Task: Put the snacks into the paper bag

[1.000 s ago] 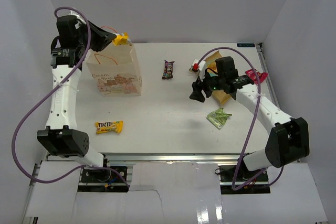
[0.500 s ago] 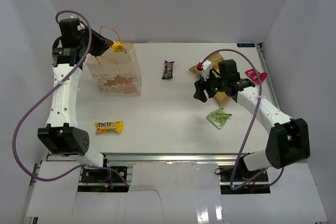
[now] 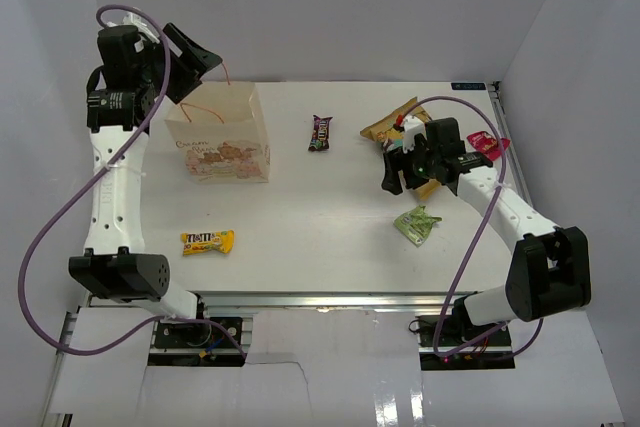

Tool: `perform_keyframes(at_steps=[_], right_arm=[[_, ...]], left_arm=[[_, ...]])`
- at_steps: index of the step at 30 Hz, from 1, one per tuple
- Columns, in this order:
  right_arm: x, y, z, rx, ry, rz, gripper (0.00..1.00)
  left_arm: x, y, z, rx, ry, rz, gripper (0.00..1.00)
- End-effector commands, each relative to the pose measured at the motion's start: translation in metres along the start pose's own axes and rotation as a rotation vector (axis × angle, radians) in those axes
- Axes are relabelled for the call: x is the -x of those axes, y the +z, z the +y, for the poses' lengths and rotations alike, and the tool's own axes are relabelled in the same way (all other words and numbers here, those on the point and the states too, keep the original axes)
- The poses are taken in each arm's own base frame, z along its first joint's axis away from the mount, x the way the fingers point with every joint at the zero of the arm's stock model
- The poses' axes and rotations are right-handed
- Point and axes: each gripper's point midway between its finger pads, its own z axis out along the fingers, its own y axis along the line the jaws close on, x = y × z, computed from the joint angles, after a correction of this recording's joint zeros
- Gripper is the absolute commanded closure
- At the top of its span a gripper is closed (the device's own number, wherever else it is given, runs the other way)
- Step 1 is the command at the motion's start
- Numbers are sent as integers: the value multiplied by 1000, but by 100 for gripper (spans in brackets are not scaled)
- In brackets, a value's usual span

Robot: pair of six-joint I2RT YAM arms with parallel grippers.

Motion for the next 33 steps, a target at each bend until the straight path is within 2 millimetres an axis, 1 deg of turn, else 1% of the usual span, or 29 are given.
perform_keyframes(at_steps=[1,2,3,4,5,6,7,8,9,10,11,12,13,14,16,17,19,20,22,23,25,27,28,29,30,31,32,33], right_arm=[[-31,-13,-31,-222,179,104,24],[-48,-18,-33,-252,245,161,24],[-57,-22,-40,-277,289,184,24],[-74,-24,-39,-286,342,220,24],[-88,-27,-38,-283,371,252,24],[-94,-31,-41,-294,390,253,25],[-102,-33,-41,-301,390,266,26],[-112,-34,-45,-306,343,284,27],[-113,-37,-50,-326,293,284,28],[-114,-38,-53,-324,249,287,28],[-113,-40,-57,-305,148,295,28],[-111,-39,-57,-280,106,291,29],[-111,-37,-61,-261,32,294,29],[-112,-37,-60,-242,2,296,30],[-109,-29,-60,-199,-52,281,32],[-112,-23,-62,-181,-77,294,32],[-111,-14,-64,-158,-99,291,34],[-117,-8,-66,-142,-98,310,35],[-116,-2,-68,-120,-123,318,37],[-121,2,-67,-99,-125,335,41],[-122,6,-67,-84,-142,334,44],[-131,9,-69,-87,-144,354,46],[-133,9,-70,-89,-152,357,46],[-137,10,-70,-86,-152,369,48],[-141,11,-69,-81,-152,379,51],[-149,11,-67,-67,-152,395,53],[-153,12,-65,-57,-149,401,59],[-157,12,-64,-51,-146,409,64]], left_arm=[[17,-61,-46,-156,191,-115,16],[17,-72,-53,-189,220,-139,16],[14,-80,-55,-206,240,-155,15],[4,-99,-55,-238,268,-184,13],[-5,-107,-55,-260,273,-185,12],[-14,-115,-54,-286,274,-189,10],[-33,-126,-47,-329,280,-201,10],[-49,-132,-47,-377,258,-170,10],[-61,-137,-43,-396,246,-159,10],[-80,-140,-31,-406,214,-138,9],[-93,-142,-26,-423,201,-107,9],[-103,-143,-21,-426,186,-88,9],[-118,-142,-10,-419,148,-57,9],[-126,-142,-6,-423,132,-38,9],[-139,-143,-1,-443,111,2,9],[-147,-141,4,-440,93,23,9],[-156,-140,6,-454,89,60,9],[-161,-137,10,-450,78,82,9],[-170,-134,13,-458,65,127,9],[-175,-131,18,-451,51,149,10],[-183,-128,21,-449,35,181,10],[-190,-123,27,-437,19,200,10],[-199,-123,24,-451,19,231,10],[-203,-121,24,-453,13,242,10],[-211,-119,23,-466,13,264,10],[-216,-118,22,-469,-5,275,10],[-220,-114,22,-467,-12,278,11],[-231,-114,11,-508,0,304,11]])
